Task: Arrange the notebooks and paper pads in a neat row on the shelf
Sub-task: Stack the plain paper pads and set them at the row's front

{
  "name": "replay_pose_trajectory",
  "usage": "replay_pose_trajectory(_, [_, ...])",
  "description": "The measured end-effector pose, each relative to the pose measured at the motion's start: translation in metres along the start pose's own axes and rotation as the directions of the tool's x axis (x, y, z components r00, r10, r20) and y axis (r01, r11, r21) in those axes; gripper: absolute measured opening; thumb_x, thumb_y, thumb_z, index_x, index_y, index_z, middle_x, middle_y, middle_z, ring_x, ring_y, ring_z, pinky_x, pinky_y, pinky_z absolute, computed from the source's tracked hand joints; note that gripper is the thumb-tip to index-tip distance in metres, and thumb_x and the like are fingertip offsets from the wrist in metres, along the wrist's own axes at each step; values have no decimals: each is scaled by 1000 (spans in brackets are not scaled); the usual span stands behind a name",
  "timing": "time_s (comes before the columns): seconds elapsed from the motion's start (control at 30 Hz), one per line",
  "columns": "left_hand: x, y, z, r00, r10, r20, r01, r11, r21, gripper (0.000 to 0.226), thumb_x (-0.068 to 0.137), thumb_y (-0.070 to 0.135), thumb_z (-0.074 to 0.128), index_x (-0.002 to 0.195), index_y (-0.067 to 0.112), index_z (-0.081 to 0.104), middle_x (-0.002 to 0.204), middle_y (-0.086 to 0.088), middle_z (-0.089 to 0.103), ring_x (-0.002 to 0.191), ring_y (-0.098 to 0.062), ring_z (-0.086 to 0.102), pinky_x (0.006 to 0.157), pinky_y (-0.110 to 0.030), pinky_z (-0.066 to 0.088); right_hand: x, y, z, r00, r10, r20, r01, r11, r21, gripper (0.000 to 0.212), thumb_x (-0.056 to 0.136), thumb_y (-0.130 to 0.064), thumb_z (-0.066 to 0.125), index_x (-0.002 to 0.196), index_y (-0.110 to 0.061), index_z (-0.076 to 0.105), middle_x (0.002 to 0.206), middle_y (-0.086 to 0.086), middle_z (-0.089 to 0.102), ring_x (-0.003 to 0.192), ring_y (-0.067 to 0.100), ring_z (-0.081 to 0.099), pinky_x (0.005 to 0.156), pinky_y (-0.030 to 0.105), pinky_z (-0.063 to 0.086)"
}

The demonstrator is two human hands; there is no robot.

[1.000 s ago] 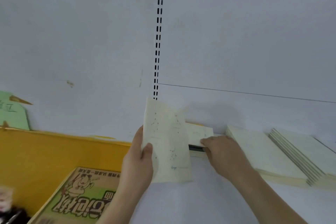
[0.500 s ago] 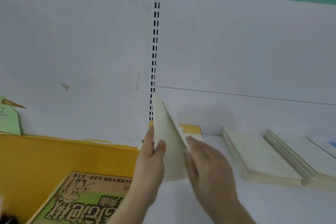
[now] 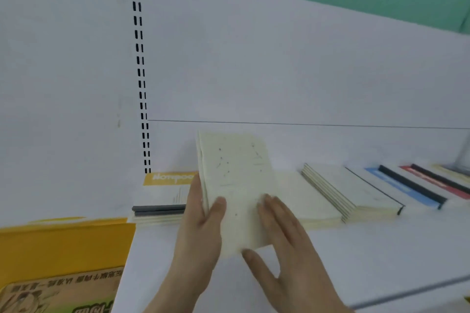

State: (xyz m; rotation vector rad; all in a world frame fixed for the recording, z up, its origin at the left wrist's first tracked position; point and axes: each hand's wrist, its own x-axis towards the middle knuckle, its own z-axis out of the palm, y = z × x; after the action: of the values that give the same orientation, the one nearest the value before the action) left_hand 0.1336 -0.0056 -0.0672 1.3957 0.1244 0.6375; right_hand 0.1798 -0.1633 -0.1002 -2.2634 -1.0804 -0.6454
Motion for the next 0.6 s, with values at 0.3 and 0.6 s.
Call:
replay_pose_trajectory(0.3, [15, -6, 82, 998, -4, 68, -4, 993, 121, 57, 103, 10, 40, 118, 65, 39, 117, 29, 59, 96, 17, 57, 78, -20, 48, 2, 65, -82, 950, 269, 159, -284, 955, 80, 85, 67, -72, 64, 137, -56, 19, 121, -49, 20, 114, -25, 27, 85, -4, 26])
replay_pose_trajectory(0.6, [63, -53, 152, 994, 56, -93, 14, 783, 621, 32, 96, 12, 46, 126, 23, 42, 112, 3, 61, 93, -17, 56, 69, -30, 45, 34, 170, -92, 942, 188, 277, -102, 950, -295, 105, 65, -87, 48, 148, -25, 32, 128, -12, 42, 126, 9, 27, 107, 19, 23])
